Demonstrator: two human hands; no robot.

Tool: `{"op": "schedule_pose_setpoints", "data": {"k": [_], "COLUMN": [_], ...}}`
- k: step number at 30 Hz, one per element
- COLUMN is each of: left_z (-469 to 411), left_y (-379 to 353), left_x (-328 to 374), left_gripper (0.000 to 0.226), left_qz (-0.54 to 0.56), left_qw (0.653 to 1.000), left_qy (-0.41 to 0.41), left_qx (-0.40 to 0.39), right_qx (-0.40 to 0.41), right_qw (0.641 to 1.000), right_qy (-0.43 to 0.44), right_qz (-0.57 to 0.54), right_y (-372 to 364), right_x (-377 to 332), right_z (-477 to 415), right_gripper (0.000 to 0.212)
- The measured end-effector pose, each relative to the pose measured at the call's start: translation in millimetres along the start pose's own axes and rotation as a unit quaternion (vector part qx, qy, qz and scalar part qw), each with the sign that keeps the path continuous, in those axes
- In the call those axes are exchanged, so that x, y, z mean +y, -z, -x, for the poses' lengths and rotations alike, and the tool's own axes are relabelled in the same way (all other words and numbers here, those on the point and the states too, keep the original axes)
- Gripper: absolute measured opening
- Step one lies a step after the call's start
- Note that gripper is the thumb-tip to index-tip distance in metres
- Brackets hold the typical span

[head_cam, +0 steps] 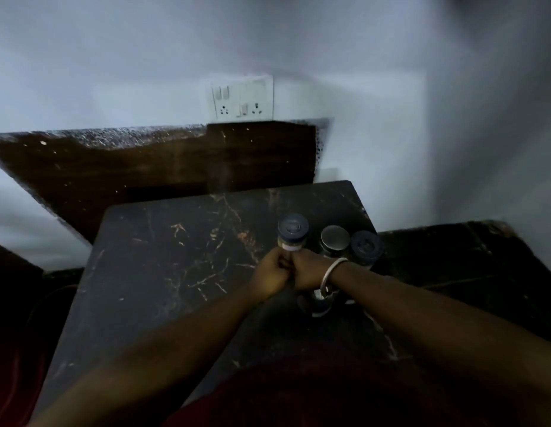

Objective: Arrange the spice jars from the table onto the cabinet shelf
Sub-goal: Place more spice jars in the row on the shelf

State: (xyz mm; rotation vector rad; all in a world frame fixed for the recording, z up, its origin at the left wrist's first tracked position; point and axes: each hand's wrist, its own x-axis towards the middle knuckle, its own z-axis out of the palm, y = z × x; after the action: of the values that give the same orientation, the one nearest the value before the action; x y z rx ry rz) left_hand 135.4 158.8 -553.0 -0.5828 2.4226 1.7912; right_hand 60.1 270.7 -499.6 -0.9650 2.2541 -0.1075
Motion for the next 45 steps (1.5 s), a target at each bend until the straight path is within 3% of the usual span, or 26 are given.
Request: {"op": "schedule_pose_setpoints", "data": {"k": [3,7,12,15,20,23,26,29,32,36,45], "left_z": [2.8,5.2,4.9,7.5,8.2,7.6,13.8,23.6,35.9,50.9,57.4], "left_y": [-14.2,-31.4,-34.7,-25.9,9.9,36.6,54.0,63.5,70.3,78.9,94.3], "left_x": [-20.5,-40.4,-42.6,-34.0,10.5,46.0,81.3,113.9,137.6,157.3,168.6], "left_gripper": [0.029,0.042,0.075,0.087,0.067,0.052,0.037,0.026,0.023,0.018,0.021], "left_qz": [-0.076,-0.169,-0.138,-0.022,0.087,0.157,0.240,0.311,0.326,0.338,0.368], "left_qw": [0.996,0.981,0.983,0.992,0.986,0.973,0.955,0.932,0.920,0.909,0.897], "left_qy": [0.000,-0.024,-0.040,-0.050,-0.129,-0.165,-0.174,-0.185,-0.217,-0.239,-0.234], "left_qx": [-0.054,-0.093,-0.113,-0.118,-0.053,-0.031,0.006,0.023,0.032,0.051,0.075], "right_qx": [-0.027,-0.001,0.032,0.047,0.087,0.126,0.197,0.246,0.272,0.298,0.292], "right_qw": [0.986,0.969,0.984,0.995,0.983,0.937,0.860,0.761,0.692,0.655,0.638], "right_qy": [0.004,0.027,0.043,0.055,0.070,0.102,0.156,0.218,0.262,0.313,0.337], "right_qz": [0.164,0.246,0.168,0.071,-0.144,-0.311,-0.444,-0.559,-0.615,-0.620,-0.628], "right_y": [-27.2,-57.9,-53.8,-26.9,31.1,62.9,78.2,79.5,84.5,95.1,110.5], "right_x": [29.3,64.7,73.3,63.7,55.2,43.9,18.6,-12.0,-38.0,-59.4,-81.3], "right_z": [-2.6,-6.0,-8.0,-9.2,-4.2,4.5,15.1,22.5,32.8,43.7,51.1], "right_gripper": [0.086,0.093,0.087,0.093,0.091,0.081,0.063,0.042,0.051,0.067,0.050]}}
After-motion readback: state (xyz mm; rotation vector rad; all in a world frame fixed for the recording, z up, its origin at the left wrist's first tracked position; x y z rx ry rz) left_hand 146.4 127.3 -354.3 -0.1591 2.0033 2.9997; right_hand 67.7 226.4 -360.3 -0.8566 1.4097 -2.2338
